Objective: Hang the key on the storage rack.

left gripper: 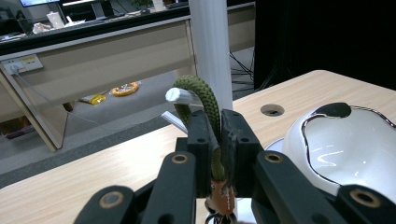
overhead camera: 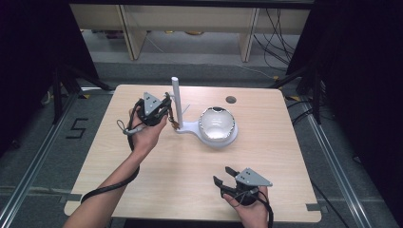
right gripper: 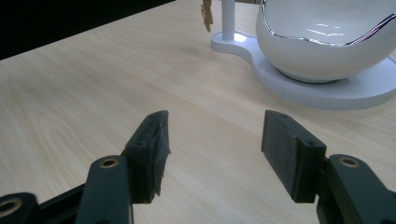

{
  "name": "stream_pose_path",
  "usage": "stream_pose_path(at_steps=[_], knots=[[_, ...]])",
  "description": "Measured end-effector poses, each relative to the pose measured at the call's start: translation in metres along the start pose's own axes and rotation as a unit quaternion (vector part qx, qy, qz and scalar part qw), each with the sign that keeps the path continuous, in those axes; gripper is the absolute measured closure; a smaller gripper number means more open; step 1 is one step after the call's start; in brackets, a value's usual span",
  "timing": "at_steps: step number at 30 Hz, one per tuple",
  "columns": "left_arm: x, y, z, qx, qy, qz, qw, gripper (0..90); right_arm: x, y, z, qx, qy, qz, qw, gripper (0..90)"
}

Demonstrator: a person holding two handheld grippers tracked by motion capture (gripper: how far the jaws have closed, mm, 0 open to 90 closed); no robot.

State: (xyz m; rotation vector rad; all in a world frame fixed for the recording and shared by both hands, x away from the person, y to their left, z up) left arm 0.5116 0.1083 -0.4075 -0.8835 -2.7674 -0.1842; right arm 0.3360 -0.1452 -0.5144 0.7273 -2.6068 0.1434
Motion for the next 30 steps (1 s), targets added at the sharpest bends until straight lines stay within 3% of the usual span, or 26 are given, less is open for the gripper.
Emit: stream_pose_path(at_steps=[3,4,10,12,13,15,17,20,27,29,30], knots=[[-0.002,0.0,0.0,0.001,0.0,0.002,1.0,81.3,0.0,-0.001,0.0,0.004,-0.002,0.003,1.0,42.4],[-0.003,-0.002,0.001,0.001,0.0,0.007,1.0,80.9,0.0,0.002,0.0,-0.02,-0.004,0.0,0.9998,42.4],[-0.001,-0.005,0.003,-0.005,0.004,0.015,0.9999,78.9,0.001,-0.001,0.0,-0.008,-0.004,0.002,1.0,42.4],[0.001,-0.006,0.005,0.001,0.001,0.021,0.9998,76.9,0.002,-0.001,0.0,-0.019,0.0,0.003,0.9998,42.4],[0.006,-0.004,0.005,-0.005,0.0,0.018,0.9998,76.0,0.002,-0.003,0.0,-0.009,-0.003,0.006,0.9999,42.4],[0.009,-0.004,0.006,-0.002,-0.001,0.02,0.9998,73.9,0.001,-0.003,0.0,-0.01,-0.003,0.004,0.9999,42.4],[0.015,-0.005,0.009,0.013,0.002,0.043,0.999,69.8,0.003,-0.004,0.0,-0.011,0.001,0.009,0.9999,42.4],[0.023,-0.006,0.014,0.017,0.004,0.058,0.9982,65.0,0.001,-0.004,0.0,-0.007,-0.005,0.005,0.9999,42.4],[0.037,-0.008,0.026,0.021,0.006,0.069,0.9974,56.6,0.0,-0.002,0.003,-0.014,0.002,0.002,0.9999,42.3],[0.046,-0.008,0.033,0.023,0.006,0.073,0.9971,54.4,-0.001,-0.002,0.002,-0.014,-0.007,0.001,0.9999,42.3],[0.046,-0.008,0.033,0.023,0.006,0.073,0.9971,53.7,0.001,-0.004,0.002,-0.013,0.0,0.01,0.9999,42.3]])
Point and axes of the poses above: each handheld gripper's, and its own axes: x roughly backward along the jaws, z roughly out of its underside, y roughly to its left, the point moved 5 cm from there along -x, roughly forward along the jaws, and after that the axes turned 10 degrees about z, right-handed, at the moved point
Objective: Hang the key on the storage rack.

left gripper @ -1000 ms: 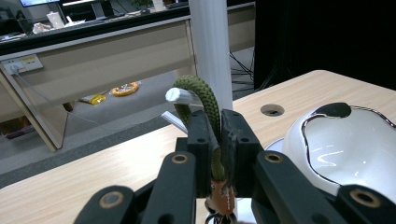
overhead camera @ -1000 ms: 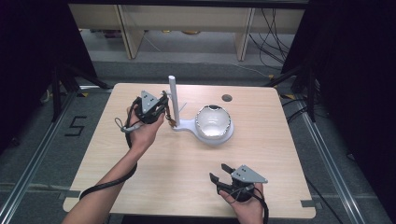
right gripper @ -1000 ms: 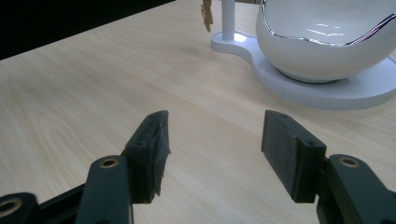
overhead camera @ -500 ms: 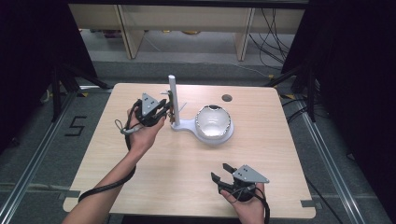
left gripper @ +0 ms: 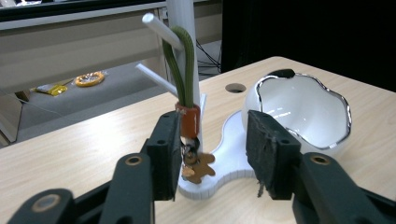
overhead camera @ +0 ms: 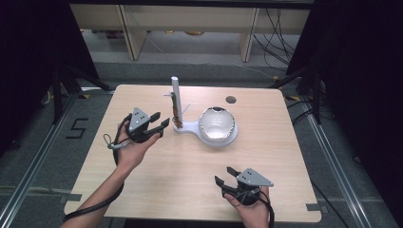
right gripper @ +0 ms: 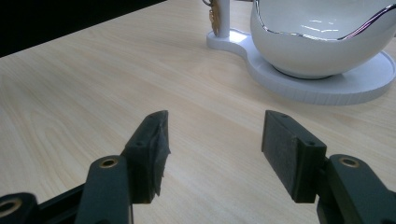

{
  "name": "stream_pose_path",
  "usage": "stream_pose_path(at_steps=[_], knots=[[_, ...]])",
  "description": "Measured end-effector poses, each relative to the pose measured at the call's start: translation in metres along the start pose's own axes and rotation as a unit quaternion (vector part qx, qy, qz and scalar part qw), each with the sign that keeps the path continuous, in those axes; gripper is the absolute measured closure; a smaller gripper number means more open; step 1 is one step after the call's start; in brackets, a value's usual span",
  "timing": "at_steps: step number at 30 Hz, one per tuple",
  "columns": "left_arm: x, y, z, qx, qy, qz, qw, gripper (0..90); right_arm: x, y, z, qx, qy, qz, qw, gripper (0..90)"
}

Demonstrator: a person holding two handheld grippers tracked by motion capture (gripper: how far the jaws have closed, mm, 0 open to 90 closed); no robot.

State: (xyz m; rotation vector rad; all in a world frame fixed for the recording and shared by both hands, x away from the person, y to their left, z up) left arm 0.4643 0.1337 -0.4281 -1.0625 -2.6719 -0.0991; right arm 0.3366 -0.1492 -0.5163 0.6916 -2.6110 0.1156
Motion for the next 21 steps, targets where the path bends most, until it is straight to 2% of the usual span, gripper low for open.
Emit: stream_pose_path(at_steps=[1,2,3,5,7,12,17,18,21], knots=[[0.005,0.0,0.003,-0.001,0.001,-0.001,1.0,52.9,0.001,0.002,0.001,-0.011,0.006,0.001,0.9999,42.3],[0.008,0.0,0.005,-0.001,0.001,-0.001,1.0,52.1,0.0,0.001,0.0,-0.006,-0.002,-0.002,1.0,42.2],[0.012,-0.001,0.007,0.001,-0.001,-0.002,1.0,51.2,0.002,0.0,0.001,-0.009,0.008,0.002,0.9999,42.2],[0.015,-0.001,0.008,0.002,-0.002,-0.002,1.0,50.1,0.0,-0.002,0.0,0.005,-0.002,0.0,1.0,42.2],[0.022,-0.002,0.013,0.003,-0.001,-0.001,1.0,49.3,0.001,-0.001,0.0,-0.004,0.001,-0.003,1.0,42.2],[0.031,-0.003,0.019,0.009,-0.006,0.004,0.9999,48.3,0.0,0.0,0.0,-0.009,-0.003,-0.004,0.9999,42.2],[0.043,-0.004,0.028,0.012,-0.004,-0.003,0.9999,47.7,-0.001,-0.001,0.0,0.004,-0.008,-0.002,1.0,42.1],[0.046,-0.004,0.03,0.012,-0.002,-0.003,0.9999,47.5,-0.002,0.0,0.0,0.0,-0.009,-0.009,0.9999,42.1],[0.051,-0.005,0.037,0.018,-0.006,-0.005,0.9998,45.9,-0.001,-0.001,0.0,0.003,-0.008,-0.004,1.0,42.0]])
Point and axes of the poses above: each handheld gripper's, and its own axes: x roughly backward along the jaws, z roughly out of its underside, y roughly to its left, the point moved 5 cm from there along -x, roughly forward along the jaws, and after that the axes turned 10 degrees about z, right-handed, at the moved point
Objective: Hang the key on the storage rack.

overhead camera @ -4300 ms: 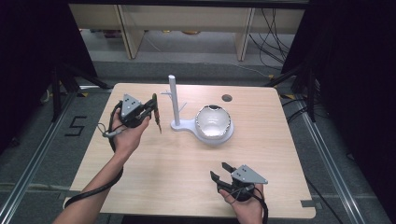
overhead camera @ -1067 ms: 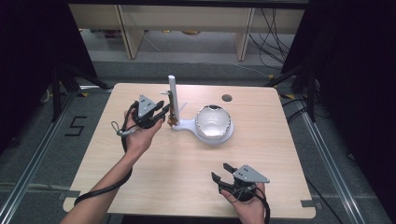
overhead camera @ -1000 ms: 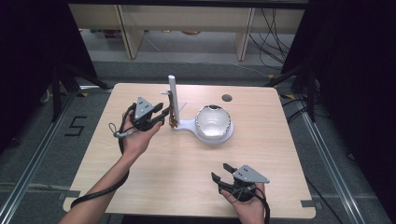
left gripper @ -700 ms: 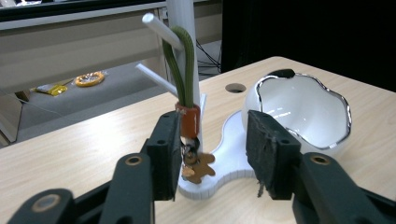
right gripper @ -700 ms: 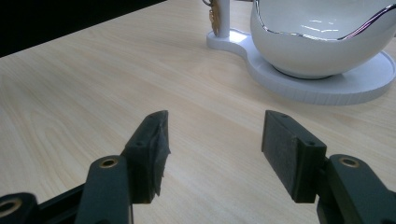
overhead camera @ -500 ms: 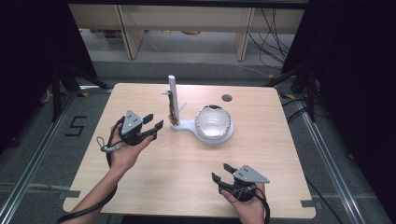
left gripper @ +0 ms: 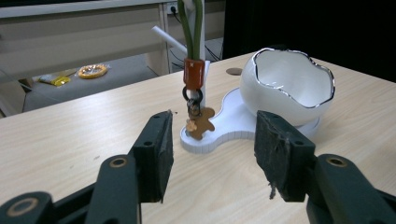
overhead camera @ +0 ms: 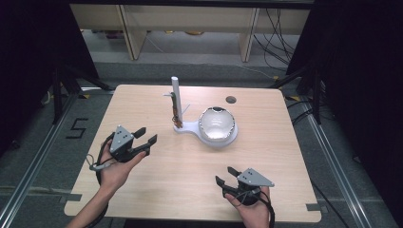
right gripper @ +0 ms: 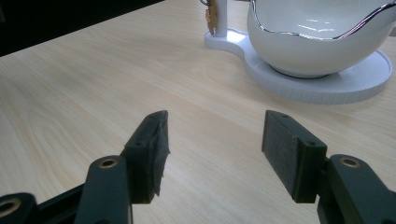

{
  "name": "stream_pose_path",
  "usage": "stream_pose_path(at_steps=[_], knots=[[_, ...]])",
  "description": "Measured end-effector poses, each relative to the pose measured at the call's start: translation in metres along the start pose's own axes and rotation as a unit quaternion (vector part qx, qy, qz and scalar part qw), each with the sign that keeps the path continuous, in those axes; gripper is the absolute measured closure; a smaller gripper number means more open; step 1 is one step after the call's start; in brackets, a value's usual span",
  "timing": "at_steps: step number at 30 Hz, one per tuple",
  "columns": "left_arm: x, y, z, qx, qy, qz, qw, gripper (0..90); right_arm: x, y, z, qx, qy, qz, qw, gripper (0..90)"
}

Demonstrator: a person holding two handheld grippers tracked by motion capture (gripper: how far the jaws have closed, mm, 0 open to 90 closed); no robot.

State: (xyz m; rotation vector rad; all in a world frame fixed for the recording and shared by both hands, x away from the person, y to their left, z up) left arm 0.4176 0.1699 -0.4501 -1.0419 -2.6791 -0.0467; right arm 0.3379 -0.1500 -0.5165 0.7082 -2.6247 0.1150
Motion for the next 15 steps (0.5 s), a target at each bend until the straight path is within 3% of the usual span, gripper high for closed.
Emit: stream_pose_path(at_steps=[9,10,11,15], knots=[[0.024,0.001,0.03,0.015,-0.002,-0.016,0.9998,42.4,0.002,-0.003,0.001,0.004,0.006,0.007,0.9999,41.8],[0.028,0.002,0.04,0.018,-0.003,-0.019,0.9997,42.1,0.002,-0.004,0.001,0.006,0.006,0.007,0.9999,41.7],[0.028,0.002,0.04,0.018,-0.003,-0.019,0.9997,41.9,0.003,-0.003,0.002,-0.006,0.012,0.009,0.9999,41.7],[0.037,0.011,0.065,0.021,0.003,-0.041,0.9989,41.7,0.0,-0.005,0.002,0.001,0.003,0.004,1.0,41.7]])
Point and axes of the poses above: each handheld gripper's, and its own axes: x roughly backward along the jaws, z roughly out of its underside, y roughly to its left, the point moved 5 cm from there along -x, roughly forward along the jaws, and after that the axes turned 10 degrees about z, right-handed, at the moved point
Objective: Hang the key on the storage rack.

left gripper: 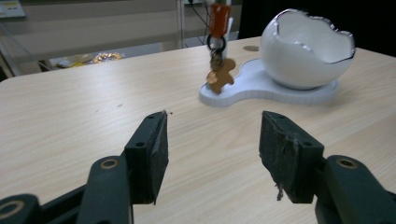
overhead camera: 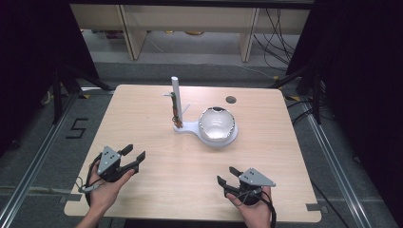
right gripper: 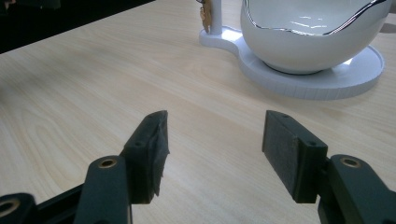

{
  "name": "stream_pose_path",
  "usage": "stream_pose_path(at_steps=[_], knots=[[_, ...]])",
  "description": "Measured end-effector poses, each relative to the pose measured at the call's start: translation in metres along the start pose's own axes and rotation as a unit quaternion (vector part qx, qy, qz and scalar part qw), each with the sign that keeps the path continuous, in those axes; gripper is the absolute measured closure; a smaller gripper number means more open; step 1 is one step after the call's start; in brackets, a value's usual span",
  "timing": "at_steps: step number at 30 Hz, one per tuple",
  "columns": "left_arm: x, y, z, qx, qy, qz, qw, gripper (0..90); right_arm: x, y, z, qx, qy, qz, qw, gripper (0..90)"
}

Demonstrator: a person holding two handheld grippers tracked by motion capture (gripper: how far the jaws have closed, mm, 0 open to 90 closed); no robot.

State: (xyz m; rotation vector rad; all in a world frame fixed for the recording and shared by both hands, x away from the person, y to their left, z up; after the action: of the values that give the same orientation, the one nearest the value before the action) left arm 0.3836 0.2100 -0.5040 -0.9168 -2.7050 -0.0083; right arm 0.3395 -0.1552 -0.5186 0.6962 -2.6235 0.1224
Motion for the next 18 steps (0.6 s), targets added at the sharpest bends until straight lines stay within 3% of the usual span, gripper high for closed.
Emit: stream_pose_path(at_steps=[6,17,18], knots=[[0.001,0.007,0.022,0.006,0.006,-0.013,0.9999,41.0,0.0,-0.001,0.001,-0.003,0.003,0.001,1.0,41.7],[0.004,0.011,0.036,0.011,0.001,-0.024,0.9996,40.8,0.001,-0.004,0.003,-0.003,-0.001,0.007,1.0,41.6],[0.004,0.012,0.035,0.014,0.001,-0.024,0.9996,40.6,0.003,-0.002,0.004,-0.022,0.01,0.009,0.9997,41.6]])
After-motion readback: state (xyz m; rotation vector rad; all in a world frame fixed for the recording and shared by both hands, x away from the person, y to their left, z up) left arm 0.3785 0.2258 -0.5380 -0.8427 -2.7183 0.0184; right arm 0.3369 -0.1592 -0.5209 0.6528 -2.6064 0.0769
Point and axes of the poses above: each handheld gripper's, and its own axes: x roughly backward along the jaws, z roughly out of its underside, y roughly to its left, the point moved 5 cm from there along -x, roughly forward along the jaws, and after that the axes turned 10 degrees about z, right-handed, at the moved point
